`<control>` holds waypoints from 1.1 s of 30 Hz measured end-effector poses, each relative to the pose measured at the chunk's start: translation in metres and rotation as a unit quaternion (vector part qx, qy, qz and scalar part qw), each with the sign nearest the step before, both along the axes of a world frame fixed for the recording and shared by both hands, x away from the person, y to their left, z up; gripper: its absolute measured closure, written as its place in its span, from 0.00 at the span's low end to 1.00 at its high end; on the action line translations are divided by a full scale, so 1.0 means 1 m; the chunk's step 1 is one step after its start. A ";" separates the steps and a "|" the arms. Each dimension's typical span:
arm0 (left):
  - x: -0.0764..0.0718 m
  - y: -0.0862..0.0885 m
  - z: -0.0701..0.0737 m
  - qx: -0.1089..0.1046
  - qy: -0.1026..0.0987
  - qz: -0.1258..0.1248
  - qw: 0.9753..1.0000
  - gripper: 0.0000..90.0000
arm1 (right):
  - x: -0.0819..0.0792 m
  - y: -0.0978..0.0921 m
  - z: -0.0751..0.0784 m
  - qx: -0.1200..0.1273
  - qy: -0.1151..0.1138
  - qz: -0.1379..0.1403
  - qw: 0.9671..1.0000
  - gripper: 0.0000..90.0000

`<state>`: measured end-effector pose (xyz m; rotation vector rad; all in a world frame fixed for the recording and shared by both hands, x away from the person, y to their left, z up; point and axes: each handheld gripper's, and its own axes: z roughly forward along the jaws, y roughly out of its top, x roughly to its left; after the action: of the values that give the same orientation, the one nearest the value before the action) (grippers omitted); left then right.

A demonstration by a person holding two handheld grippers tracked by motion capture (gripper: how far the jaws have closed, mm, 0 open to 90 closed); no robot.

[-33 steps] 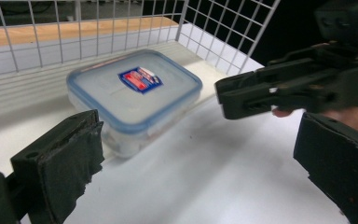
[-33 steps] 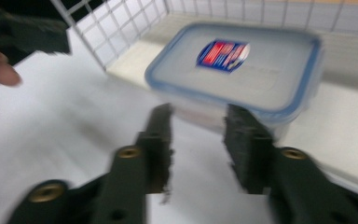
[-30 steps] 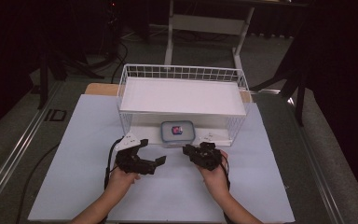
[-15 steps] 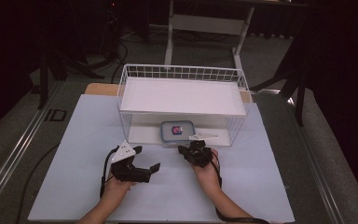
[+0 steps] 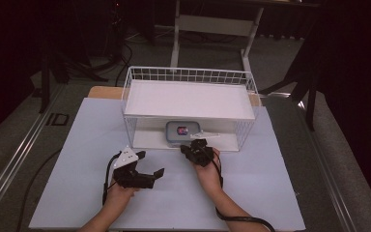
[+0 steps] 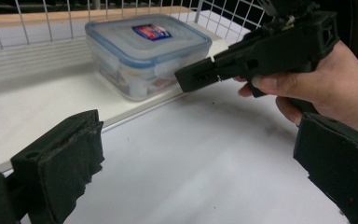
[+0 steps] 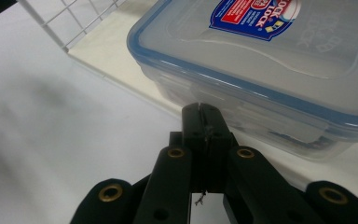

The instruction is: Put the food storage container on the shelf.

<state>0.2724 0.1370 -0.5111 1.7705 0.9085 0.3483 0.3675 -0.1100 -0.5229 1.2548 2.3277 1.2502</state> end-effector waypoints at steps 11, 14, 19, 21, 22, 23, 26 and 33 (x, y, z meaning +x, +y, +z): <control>0.000 -0.001 -0.002 0.003 0.001 0.002 1.000 0.03 | 0.017 0.009 0.000 0.001 0.002 -0.008 1.000 1.00; -0.001 -0.001 -0.001 0.003 -0.002 0.001 1.000 0.03 | 0.022 0.009 -0.002 0.000 -0.004 -0.011 1.000 1.00; -0.001 -0.002 -0.003 0.004 0.002 0.000 1.000 0.03 | 0.028 0.009 -0.002 -0.001 -0.006 -0.017 1.000 1.00; -0.001 -0.002 -0.002 0.003 0.001 -0.001 1.000 0.03 | 0.030 0.008 -0.002 -0.003 -0.004 -0.024 1.000 1.00; -0.002 -0.002 -0.002 0.004 0.001 -0.002 1.000 0.03 | 0.031 0.007 -0.002 -0.003 -0.003 -0.027 1.000 1.00; -0.002 -0.002 -0.002 0.005 0.000 -0.002 1.000 0.03 | 0.032 0.006 -0.002 -0.002 -0.005 -0.030 1.000 1.00; -0.002 -0.002 -0.001 0.004 -0.001 -0.002 1.000 0.03 | 0.033 0.001 0.000 -0.001 -0.007 -0.041 0.999 1.00; -0.002 -0.002 -0.001 0.006 -0.002 -0.002 1.000 0.03 | 0.035 -0.008 0.003 -0.001 -0.008 -0.054 0.999 1.00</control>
<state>0.2701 0.1347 -0.5119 1.7816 0.9025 0.3558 0.4028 -0.1179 -0.5203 1.3460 2.2179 1.2176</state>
